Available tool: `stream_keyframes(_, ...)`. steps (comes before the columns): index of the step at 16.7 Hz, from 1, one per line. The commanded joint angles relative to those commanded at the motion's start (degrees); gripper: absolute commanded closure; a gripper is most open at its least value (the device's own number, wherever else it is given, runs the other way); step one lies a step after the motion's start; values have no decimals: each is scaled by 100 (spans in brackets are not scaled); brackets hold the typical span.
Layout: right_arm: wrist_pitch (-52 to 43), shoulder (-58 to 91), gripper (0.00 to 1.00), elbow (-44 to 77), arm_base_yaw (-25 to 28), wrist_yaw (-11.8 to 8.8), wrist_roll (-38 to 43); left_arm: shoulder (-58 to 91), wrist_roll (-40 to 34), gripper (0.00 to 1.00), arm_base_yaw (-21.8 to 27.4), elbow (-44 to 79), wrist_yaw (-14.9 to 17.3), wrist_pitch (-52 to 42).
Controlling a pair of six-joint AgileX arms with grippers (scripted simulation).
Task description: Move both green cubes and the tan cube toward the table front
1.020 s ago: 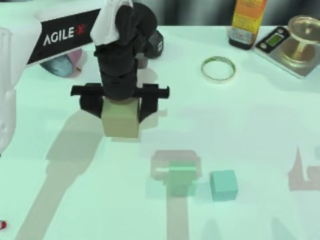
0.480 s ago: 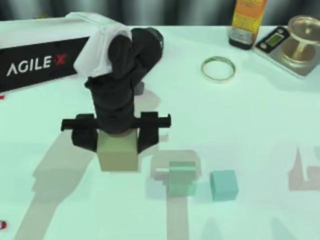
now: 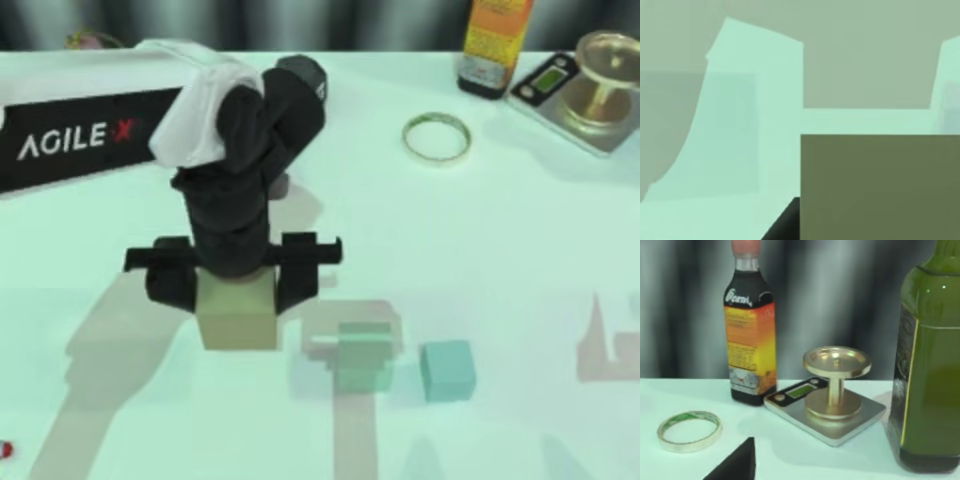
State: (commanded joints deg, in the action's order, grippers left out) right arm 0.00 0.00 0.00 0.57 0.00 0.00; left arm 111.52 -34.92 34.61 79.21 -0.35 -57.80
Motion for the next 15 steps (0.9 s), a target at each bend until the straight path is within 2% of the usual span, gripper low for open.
stream_keyframes(5,0,0,0,0,0,0,0,368,-14,100,30,-662,10,1109)
stream_keyframes(10,0,0,0,0,0,0,0,448,-17,100,44,-774,14,1264)
stream_keyframes(15,0,0,0,0,0,0,0,448,-17,62,44,-774,14,1264)
